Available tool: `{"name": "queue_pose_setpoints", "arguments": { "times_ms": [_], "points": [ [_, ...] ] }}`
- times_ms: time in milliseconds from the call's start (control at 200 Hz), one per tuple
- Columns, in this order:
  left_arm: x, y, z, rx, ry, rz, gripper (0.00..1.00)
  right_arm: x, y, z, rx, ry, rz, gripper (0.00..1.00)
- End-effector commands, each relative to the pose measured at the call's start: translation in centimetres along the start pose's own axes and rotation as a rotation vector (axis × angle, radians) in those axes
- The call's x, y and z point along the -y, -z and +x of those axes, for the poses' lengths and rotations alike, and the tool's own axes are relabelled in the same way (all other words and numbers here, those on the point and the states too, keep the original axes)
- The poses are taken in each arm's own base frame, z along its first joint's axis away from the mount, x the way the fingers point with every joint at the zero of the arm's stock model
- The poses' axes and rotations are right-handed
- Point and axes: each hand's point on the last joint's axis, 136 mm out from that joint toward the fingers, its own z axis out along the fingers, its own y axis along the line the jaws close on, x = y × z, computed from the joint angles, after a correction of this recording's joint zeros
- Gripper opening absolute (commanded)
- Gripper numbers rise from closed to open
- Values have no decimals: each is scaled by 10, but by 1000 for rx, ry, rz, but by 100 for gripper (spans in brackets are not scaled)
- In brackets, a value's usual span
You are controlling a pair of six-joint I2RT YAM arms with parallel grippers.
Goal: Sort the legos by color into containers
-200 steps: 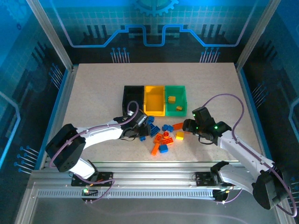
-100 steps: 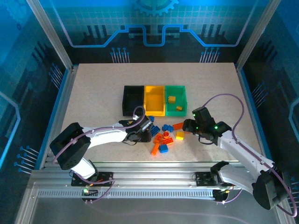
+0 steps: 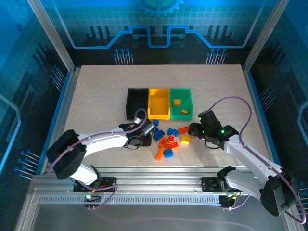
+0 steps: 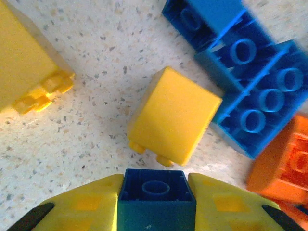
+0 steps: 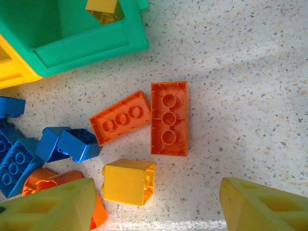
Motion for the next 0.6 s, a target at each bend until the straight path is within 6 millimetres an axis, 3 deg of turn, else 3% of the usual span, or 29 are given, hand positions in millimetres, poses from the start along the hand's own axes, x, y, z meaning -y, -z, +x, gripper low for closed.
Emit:
{"name": "queue_pose_setpoints", "arguments": {
  "times_ms": [0,110,245,400,595],
  "points": [
    [7,39,-19,87,22,52,34,5,5,-2,12,-9,10,70],
    [23,65,-60,176,26,81,36,5,3,-1,13,-19,4,70],
    [43,64,-119,228,51,82,35,6,-1,0,2,-25,13,70],
    [48,33,-173,230,75,0,34,10,-4,3,-15,-17,39,70],
    [53,-13,-201,185,105,-49,33,13,-2,4,-19,-14,41,70]
  ]
}}
